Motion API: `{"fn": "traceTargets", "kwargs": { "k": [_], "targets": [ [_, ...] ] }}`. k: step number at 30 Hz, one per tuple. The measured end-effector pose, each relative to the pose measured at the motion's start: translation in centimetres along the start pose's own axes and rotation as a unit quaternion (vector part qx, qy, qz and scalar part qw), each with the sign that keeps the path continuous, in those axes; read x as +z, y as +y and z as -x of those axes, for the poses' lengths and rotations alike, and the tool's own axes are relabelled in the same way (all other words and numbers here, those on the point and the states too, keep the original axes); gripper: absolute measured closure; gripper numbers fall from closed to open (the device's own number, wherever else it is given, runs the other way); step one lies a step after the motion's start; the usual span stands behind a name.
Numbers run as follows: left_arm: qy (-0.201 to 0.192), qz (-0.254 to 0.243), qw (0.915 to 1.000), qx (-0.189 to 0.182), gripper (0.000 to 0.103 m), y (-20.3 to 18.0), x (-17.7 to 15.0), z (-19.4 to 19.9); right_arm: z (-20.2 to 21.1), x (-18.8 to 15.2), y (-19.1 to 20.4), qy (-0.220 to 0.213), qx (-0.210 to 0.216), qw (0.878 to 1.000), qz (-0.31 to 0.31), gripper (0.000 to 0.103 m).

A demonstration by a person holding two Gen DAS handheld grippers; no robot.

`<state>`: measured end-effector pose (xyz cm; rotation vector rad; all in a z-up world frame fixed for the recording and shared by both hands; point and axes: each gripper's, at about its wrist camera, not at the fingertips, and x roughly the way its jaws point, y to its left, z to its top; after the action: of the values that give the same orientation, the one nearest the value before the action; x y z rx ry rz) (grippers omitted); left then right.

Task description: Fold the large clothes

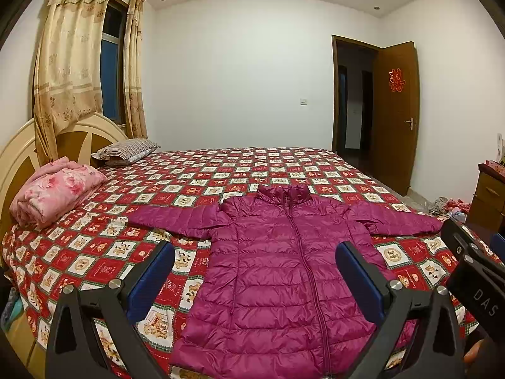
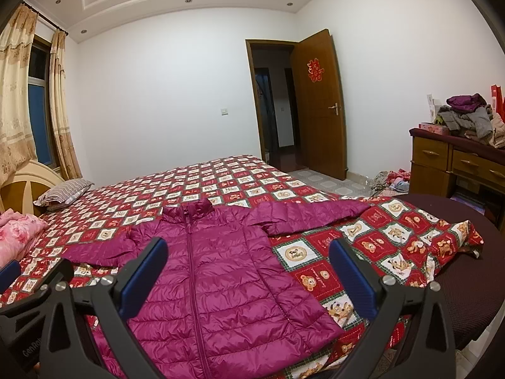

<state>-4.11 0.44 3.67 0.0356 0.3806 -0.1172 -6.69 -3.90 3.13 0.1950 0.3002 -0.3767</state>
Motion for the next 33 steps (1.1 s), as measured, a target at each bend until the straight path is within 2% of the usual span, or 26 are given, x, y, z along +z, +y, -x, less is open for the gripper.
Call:
{"fn": "traceTargets", "kwargs": {
  "k": [9, 14, 21, 29, 33],
  "targets": [
    [0.003, -0.002, 1.0000, -0.001, 0.001, -0.3, -0.2, -0.4, 0.0, -0.4, -0.2, 0.004, -0.001, 1.000, 0.000, 0.000],
    [0.027, -0.001, 0.9996, -0.009, 0.001, -0.5, -0.4, -1.8, -0.6, -0.7, -0.2, 0.014, -0.003, 1.000, 0.000, 0.000],
    [0.058, -0.004, 0.9980, -0.024, 0.001, -0.4, -0.9, -4.5, -3.2, -0.8, -0.8, 0.048, -0.009, 0.999, -0.009, 0.000],
    [0.074, -0.013, 0.9971, -0.009, 0.001, 0.6, 0.2, -8.4, -7.3, 0.8, -4.3, 0.066, -0.045, 0.996, -0.044, 0.000],
    [0.057, -0.008, 0.9983, -0.009, 0.001, 1.3, 2.1, -9.6, -8.6, 2.0, -6.1, 0.057, -0.076, 0.994, -0.054, 0.000]
  ]
}}
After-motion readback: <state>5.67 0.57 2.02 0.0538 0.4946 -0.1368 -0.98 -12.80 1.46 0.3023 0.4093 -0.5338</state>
